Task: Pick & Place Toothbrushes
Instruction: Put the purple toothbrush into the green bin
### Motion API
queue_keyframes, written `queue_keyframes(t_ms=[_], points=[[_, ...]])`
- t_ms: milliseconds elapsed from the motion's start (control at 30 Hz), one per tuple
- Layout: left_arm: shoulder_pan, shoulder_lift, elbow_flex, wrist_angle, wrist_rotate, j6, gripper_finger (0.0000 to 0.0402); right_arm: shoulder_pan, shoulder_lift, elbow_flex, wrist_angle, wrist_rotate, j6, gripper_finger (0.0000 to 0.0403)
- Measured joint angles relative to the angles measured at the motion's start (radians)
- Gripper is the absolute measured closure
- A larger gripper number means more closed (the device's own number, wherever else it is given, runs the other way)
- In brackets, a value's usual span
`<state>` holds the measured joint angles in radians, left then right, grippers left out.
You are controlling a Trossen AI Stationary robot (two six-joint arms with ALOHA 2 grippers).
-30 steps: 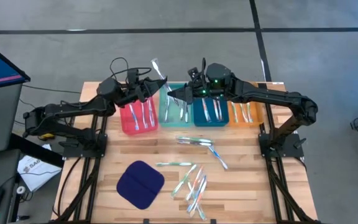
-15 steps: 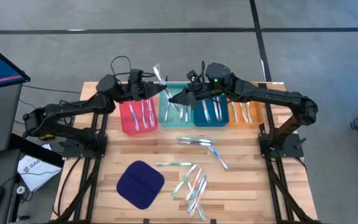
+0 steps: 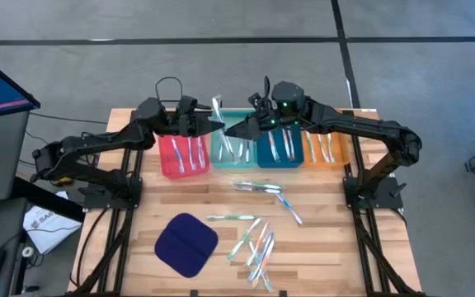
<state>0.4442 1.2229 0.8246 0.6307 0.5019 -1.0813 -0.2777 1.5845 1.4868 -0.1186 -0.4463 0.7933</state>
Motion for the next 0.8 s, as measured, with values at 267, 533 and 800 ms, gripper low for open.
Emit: queue_keyframes(t_ms=[267,533,800], points=[[0.001,0.045,0.0,0.0,-0.004,0.006,0.0391,0.002,0.0,0.0,-0.005,-0.027,0.047,0.0142],[0.004,0.068,0.0,0.029,-0.006,0.008,0.0391,0.001,0.006,0.0,-0.017,-0.026,0.046,0.0174],[0.024,0.068,0.0,0.068,-0.009,-0.005,0.0391,0.001,0.031,-0.001,-0.018,-0.028,0.046,0.0216]])
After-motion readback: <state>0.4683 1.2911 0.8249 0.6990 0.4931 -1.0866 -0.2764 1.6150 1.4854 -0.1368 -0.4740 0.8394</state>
